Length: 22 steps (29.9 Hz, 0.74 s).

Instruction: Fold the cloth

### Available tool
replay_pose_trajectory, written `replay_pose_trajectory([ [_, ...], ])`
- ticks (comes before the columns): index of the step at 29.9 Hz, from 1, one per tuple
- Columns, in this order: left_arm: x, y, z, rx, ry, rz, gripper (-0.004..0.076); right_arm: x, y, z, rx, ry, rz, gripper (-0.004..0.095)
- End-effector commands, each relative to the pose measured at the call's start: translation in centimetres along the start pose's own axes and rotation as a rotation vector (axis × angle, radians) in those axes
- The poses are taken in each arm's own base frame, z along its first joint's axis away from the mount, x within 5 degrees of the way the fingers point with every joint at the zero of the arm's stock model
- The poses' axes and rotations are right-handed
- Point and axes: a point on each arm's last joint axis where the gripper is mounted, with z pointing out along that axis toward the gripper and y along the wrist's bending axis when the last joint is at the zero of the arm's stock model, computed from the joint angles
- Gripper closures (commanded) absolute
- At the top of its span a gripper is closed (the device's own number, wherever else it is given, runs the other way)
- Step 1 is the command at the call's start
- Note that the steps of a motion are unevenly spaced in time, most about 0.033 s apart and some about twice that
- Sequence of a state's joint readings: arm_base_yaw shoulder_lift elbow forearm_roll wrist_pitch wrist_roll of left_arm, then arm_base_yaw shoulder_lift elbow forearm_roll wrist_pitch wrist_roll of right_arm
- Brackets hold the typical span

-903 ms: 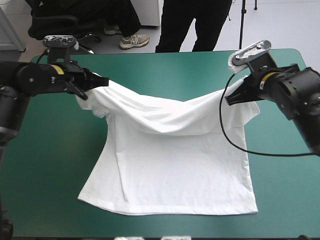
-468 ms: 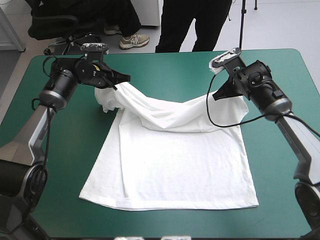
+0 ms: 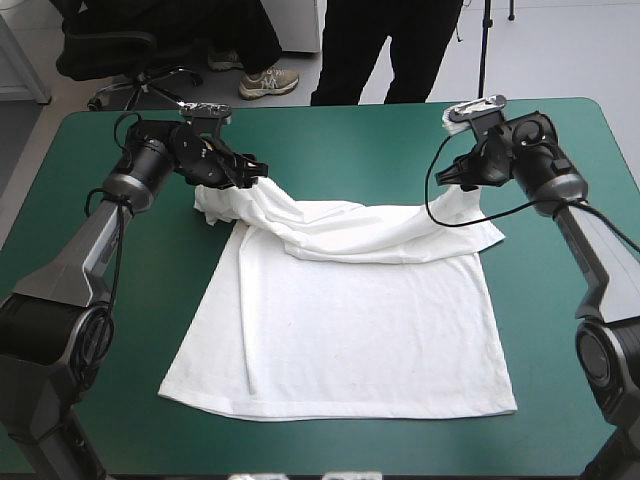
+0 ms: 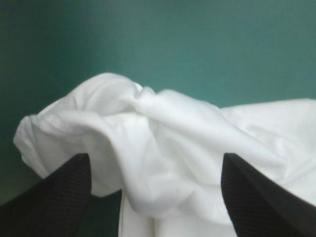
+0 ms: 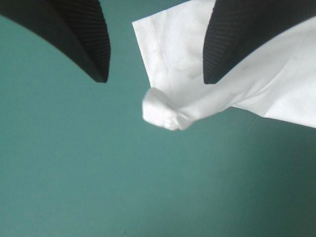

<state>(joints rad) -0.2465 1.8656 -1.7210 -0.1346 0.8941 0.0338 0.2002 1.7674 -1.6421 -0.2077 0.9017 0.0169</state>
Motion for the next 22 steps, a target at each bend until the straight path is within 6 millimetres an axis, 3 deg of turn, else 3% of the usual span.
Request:
replay_pose_trajectory([
  [1, -1.1, -1.0, -6.6, 0.021, -0.099, 0.014, 0.0159, -1.3, -1.7, -5.1, -0.008, -0.132, 0.010, 0.0350],
  [8, 2.2, -1.9, -15.4, 0.028, 0.023, 0.049, 0.0159, 0.6, -1.7, -10.6, -0.082, -0.068, 0.004, 0.0350],
  [14, 4.7, -2.4, -21.8, 0.041, -0.098, -0.005, 0.0170, 2.5, -1.7, -16.1, -0.135, -0.101, 0.030, 0.0354],
  [17, 6.8, -2.6, -23.2, 0.052, -0.105, -0.011, 0.0188, 3.7, -1.8, -18.3, -0.131, -0.127, 0.032, 0.0354],
  [22, 10.6, -2.3, -22.6, 0.050, -0.032, -0.031, 0.0188, 6.5, -1.5, -21.0, -0.166, -0.143, 0.045, 0.0354],
])
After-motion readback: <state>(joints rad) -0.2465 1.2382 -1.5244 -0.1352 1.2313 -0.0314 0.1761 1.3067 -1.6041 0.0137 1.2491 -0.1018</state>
